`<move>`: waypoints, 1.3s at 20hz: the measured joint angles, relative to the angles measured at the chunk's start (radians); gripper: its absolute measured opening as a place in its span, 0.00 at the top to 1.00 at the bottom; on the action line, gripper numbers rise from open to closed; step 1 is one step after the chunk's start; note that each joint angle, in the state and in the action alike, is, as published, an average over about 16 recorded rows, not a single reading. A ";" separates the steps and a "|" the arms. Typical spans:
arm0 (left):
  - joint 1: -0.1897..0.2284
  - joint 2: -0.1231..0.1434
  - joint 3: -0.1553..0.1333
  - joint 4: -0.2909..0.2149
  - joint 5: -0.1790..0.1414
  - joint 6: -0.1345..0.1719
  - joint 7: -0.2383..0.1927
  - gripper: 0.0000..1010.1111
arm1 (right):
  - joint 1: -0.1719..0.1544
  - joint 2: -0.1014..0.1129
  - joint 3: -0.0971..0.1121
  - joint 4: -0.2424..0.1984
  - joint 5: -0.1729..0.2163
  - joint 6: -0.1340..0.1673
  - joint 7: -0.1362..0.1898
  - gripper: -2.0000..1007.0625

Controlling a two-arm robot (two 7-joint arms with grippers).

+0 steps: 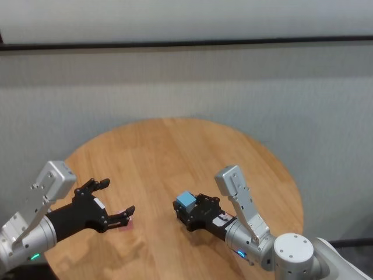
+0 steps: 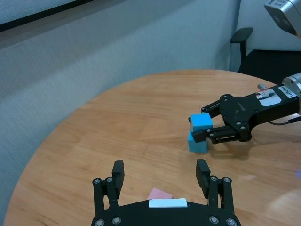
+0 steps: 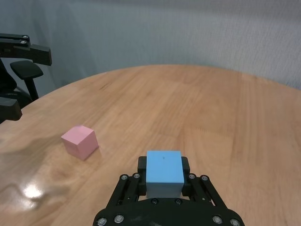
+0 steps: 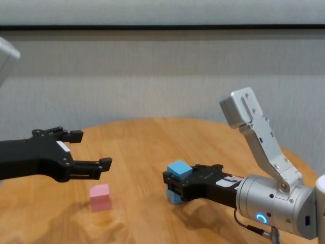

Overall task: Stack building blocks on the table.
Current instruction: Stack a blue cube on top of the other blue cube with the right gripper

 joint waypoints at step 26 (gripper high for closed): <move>0.000 0.000 0.000 0.000 0.000 0.000 0.000 0.01 | 0.012 -0.018 0.006 0.038 -0.013 -0.021 -0.005 0.63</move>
